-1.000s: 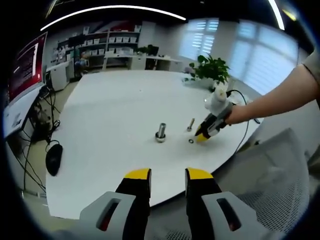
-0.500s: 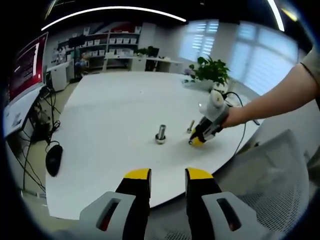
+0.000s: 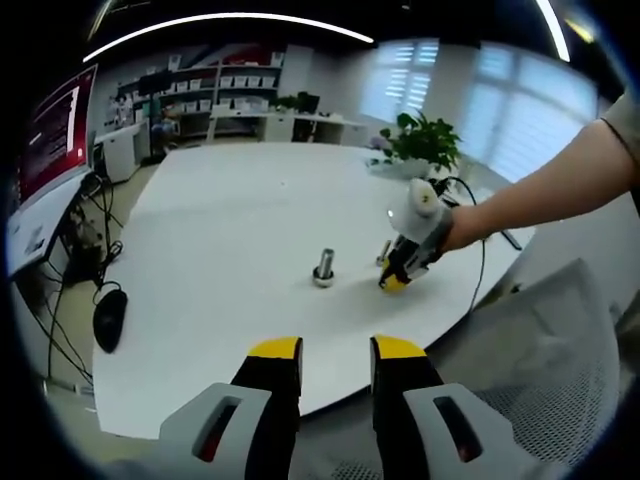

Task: Place the washer onto the threaded stud by aligning its center hole with the stud, sliding it down to the base, and recovering from edge contact or off-axis alignment until the washer reaches the visible bottom stop.

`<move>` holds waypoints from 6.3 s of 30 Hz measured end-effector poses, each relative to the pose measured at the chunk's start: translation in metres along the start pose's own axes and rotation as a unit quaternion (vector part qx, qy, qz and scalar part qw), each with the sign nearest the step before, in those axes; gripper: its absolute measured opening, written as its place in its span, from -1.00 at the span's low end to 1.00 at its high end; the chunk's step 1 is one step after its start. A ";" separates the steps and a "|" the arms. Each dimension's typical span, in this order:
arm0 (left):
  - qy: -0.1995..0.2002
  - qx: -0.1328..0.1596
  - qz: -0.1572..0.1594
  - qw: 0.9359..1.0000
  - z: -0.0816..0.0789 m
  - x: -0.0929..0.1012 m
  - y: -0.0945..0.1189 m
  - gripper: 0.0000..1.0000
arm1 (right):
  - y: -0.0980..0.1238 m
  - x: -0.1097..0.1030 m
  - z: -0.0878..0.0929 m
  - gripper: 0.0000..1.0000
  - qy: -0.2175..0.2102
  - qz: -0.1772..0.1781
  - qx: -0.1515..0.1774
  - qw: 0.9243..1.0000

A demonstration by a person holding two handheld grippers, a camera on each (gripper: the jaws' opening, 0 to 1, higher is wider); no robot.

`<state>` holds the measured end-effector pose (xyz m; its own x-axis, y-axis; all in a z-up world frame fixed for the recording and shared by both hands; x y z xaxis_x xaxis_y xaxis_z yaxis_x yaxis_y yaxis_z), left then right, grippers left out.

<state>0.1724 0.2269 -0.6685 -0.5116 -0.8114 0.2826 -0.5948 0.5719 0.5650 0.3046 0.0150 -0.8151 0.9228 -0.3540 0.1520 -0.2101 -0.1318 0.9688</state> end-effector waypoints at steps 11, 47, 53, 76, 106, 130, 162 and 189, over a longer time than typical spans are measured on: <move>0.002 0.001 -0.003 1.000 0.000 0.000 0.001 -0.51 | -0.001 0.001 0.005 -0.72 -0.031 0.011 0.011 0.999; 0.003 0.007 -0.004 1.000 -0.002 0.000 0.001 -0.51 | 0.050 0.056 0.028 -0.72 -0.205 0.068 0.099 0.971; 0.001 0.006 -0.003 1.000 -0.002 0.000 0.001 -0.51 | 0.061 0.055 0.017 -0.72 -0.193 0.077 0.126 0.970; 0.002 0.000 -0.009 1.000 0.000 -0.002 0.001 -0.51 | 0.047 0.068 0.008 -0.72 -0.166 0.079 0.101 0.978; 0.011 -0.005 -0.014 1.000 0.002 -0.005 0.001 -0.51 | 0.007 0.061 0.015 -0.69 -0.160 0.050 0.057 0.984; -0.024 0.022 0.040 0.999 -0.009 0.014 -0.001 -0.51 | 0.133 -0.007 0.041 -0.55 -0.261 0.097 0.246 0.928; -0.069 0.065 0.042 0.995 -0.026 0.021 0.005 -0.52 | 0.218 -0.035 0.090 -0.27 -0.374 0.205 0.364 0.828; -0.109 0.095 0.040 0.989 -0.037 0.029 0.008 -0.52 | 0.218 -0.039 0.090 -0.26 -0.371 0.204 0.370 0.827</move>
<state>0.1755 0.2039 -0.6270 -0.6711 -0.7291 0.1344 -0.6423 0.6623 0.3857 0.1932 -0.0830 -0.6270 0.3324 -0.9431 0.0091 -0.8486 -0.2948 0.4392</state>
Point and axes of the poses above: the point that each gripper's makers call its tool centre point, and the gripper's own axes: y roughly backward along the fingers, x roughly to its right, z roughly out of its underside, the point moved 3 cm from there along y, roughly backward along the fingers, and after that the axes turned 7 degrees about z, right-handed, at the moved point
